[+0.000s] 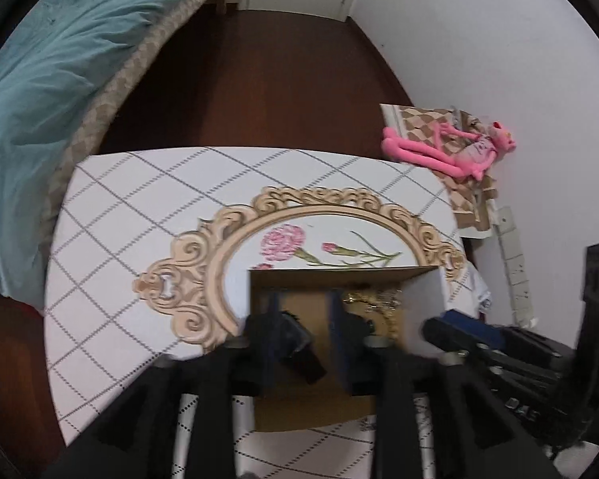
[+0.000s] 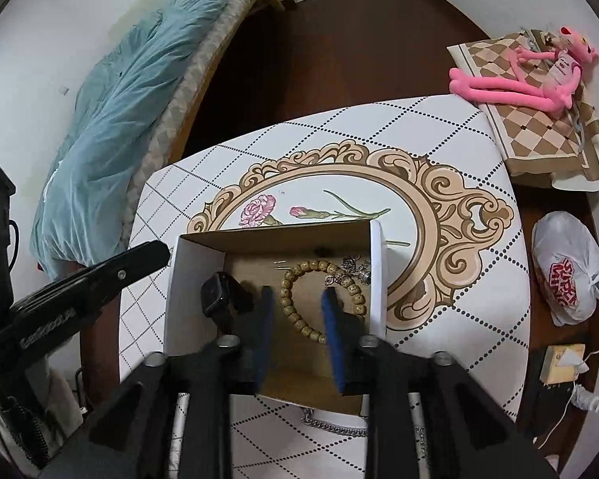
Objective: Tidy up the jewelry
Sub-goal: 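Carry the charm and ring into the white box and open both grippers, then withdraw both grippers from the box toward the silver chains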
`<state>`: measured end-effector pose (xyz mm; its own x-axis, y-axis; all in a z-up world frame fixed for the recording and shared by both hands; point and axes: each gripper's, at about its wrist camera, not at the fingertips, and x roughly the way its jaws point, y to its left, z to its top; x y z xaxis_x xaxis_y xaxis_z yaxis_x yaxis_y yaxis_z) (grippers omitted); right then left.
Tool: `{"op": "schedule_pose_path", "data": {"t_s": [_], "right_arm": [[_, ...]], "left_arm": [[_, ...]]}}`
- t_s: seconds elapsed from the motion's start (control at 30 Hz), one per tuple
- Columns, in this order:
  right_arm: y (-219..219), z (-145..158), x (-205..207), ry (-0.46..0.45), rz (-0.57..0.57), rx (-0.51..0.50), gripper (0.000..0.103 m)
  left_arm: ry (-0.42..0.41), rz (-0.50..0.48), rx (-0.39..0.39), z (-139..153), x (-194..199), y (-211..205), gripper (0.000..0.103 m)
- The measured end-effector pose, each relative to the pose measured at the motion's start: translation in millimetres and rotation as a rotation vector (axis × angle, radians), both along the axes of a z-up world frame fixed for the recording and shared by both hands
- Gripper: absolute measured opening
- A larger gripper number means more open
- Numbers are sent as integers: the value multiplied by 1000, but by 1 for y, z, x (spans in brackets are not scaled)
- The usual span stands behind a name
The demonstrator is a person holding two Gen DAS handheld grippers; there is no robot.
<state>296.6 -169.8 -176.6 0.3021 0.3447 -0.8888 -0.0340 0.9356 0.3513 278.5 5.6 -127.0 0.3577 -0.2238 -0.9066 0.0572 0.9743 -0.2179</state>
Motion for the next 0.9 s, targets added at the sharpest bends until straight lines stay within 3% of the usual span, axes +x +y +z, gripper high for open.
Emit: {"op": "schedule_pose_path", "data": {"t_s": [0.03, 0.07, 0.13, 0.2, 0.33, 0.4, 0.47, 0.57, 0.9], "right_arm": [[0, 2, -2, -6, 0, -7, 35], [1, 3, -3, -7, -3, -19, 35], [2, 5, -7, -19, -6, -63, 35], [4, 7, -11, -36, -6, -119, 45], [8, 6, -24, -57, -22, -244, 64], [9, 4, -29, -67, -28, -307, 87], [11, 2, -38, -81, -34, -363, 97], [11, -1, -51, -92, -36, -391, 97], [5, 24, -94, -163, -83, -419, 98]], "left_arm": [[-8, 11, 2, 0, -2, 4, 72], [-19, 27, 14, -1, -5, 8, 80], [-36, 41, 36, -2, -10, 13, 80], [-38, 53, 67, -4, -15, 16, 80], [-56, 69, 130, -10, -31, 21, 98], [-78, 80, 161, -11, -41, 22, 99], [-101, 90, 198, -11, -50, 21, 102], [-137, 103, 241, -10, -64, 19, 102], [-172, 121, 221, 6, -104, 13, 102]]}}
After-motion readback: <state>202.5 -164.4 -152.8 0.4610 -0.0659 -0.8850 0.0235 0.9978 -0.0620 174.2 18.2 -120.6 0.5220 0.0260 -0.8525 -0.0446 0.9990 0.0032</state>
